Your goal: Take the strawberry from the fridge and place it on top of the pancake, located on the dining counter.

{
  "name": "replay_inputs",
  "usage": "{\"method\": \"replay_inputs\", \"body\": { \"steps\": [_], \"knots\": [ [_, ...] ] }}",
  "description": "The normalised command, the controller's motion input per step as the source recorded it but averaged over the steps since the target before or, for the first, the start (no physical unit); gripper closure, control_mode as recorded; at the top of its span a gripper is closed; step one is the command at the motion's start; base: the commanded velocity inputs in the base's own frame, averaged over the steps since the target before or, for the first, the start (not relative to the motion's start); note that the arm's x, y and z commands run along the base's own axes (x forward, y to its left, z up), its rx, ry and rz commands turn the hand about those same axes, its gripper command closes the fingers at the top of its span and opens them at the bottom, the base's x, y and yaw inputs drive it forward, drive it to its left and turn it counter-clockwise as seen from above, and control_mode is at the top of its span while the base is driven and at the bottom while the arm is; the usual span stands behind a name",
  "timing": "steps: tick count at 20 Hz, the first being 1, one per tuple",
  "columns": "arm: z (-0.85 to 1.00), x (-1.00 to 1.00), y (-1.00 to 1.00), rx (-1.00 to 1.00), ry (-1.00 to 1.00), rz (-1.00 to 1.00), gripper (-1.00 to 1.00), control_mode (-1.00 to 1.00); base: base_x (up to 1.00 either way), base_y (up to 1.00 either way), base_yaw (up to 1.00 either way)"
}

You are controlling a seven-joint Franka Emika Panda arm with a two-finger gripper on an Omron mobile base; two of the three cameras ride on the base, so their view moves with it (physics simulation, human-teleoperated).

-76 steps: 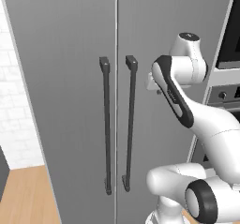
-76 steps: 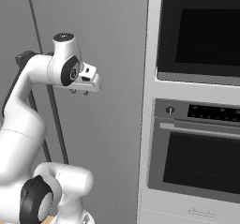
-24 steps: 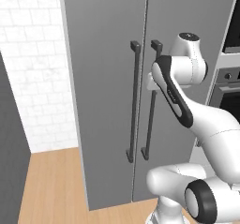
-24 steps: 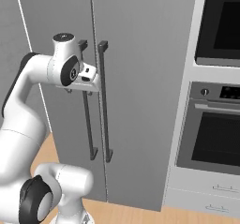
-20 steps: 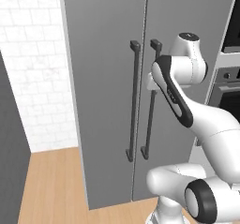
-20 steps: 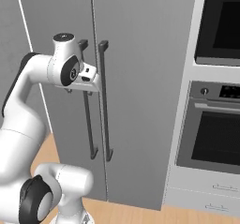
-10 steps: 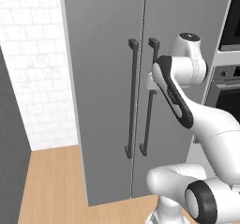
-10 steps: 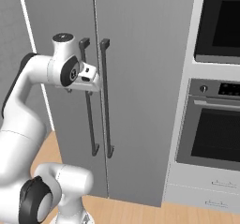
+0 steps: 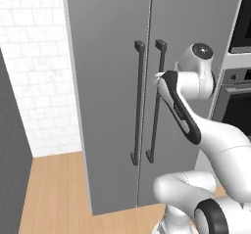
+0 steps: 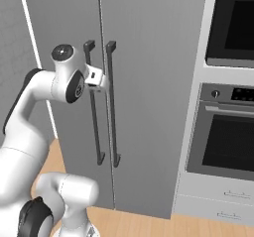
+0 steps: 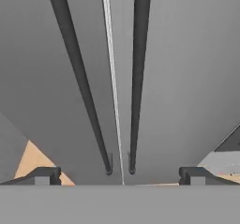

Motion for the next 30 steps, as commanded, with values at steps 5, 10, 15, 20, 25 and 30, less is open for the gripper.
{"method": "replay_inputs", "body": {
  "steps": [5, 10, 15, 20, 25, 30],
  "knots": [
    [0.04, 0.44, -0.31, 0.01, -0.2, -0.01, -1.0, -1.0, 0.0, 0.0, 0.0],
    [0.0, 0.47, -0.01, 0.0, -0.07, 0.0, -1.0, -1.0, 0.0, 0.0, 0.0],
    [0.0, 0.66, -0.09, 0.0, 0.0, 0.0, -1.0, -1.0, 0.0, 0.0, 0.0],
    [0.0, 0.58, -0.08, 0.0, 0.0, 0.0, -1.0, -1.0, 0.0, 0.0, 0.0],
    [-0.01, 0.49, 0.0, -0.01, 0.0, 0.0, -1.0, -1.0, 0.0, 0.0, 0.0],
    [-0.02, 0.58, 0.0, 0.0, 0.0, 0.0, -1.0, -1.0, 0.0, 0.0, 0.0]
  ]
}}
